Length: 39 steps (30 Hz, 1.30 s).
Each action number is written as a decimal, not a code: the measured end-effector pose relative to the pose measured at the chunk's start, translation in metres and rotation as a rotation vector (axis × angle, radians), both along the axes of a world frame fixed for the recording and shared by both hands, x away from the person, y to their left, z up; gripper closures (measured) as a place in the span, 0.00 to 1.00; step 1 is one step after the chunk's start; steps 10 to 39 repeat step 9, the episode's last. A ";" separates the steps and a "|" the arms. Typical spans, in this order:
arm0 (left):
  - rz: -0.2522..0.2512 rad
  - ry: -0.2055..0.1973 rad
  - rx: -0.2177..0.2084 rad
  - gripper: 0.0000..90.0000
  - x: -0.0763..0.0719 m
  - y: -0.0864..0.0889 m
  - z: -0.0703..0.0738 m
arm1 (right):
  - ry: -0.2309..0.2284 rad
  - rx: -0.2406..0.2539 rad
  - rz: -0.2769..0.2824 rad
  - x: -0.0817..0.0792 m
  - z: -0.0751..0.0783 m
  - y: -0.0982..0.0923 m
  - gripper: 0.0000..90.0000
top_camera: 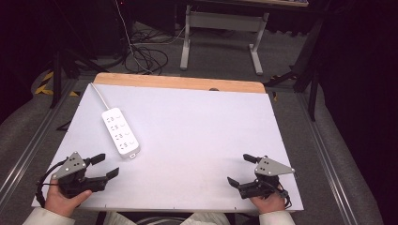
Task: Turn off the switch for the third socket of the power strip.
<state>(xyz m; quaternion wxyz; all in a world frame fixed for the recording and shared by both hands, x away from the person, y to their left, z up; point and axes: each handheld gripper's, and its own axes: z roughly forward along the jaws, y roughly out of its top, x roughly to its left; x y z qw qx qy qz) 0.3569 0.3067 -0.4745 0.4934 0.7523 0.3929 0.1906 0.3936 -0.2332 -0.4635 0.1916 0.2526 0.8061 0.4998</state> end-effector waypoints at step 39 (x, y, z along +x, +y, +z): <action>0.024 0.024 0.009 0.24 0.003 0.003 -0.002 | 0.011 -0.011 -0.020 0.002 -0.001 0.000 0.03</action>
